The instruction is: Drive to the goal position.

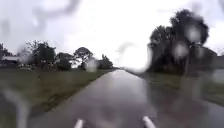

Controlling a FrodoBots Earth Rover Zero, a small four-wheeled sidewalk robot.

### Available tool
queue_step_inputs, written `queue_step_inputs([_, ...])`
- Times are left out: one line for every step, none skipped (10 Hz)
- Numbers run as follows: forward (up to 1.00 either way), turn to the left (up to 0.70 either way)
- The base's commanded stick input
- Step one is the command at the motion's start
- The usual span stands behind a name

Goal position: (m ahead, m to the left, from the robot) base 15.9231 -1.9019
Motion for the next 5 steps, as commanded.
queue_step_inputs([0.85, 0.0])
queue_step_inputs([0.85, 0.0])
queue_step_inputs([0.85, 0.0])
queue_step_inputs([0.85, 0.0])
queue_step_inputs([0.85, 0.0])
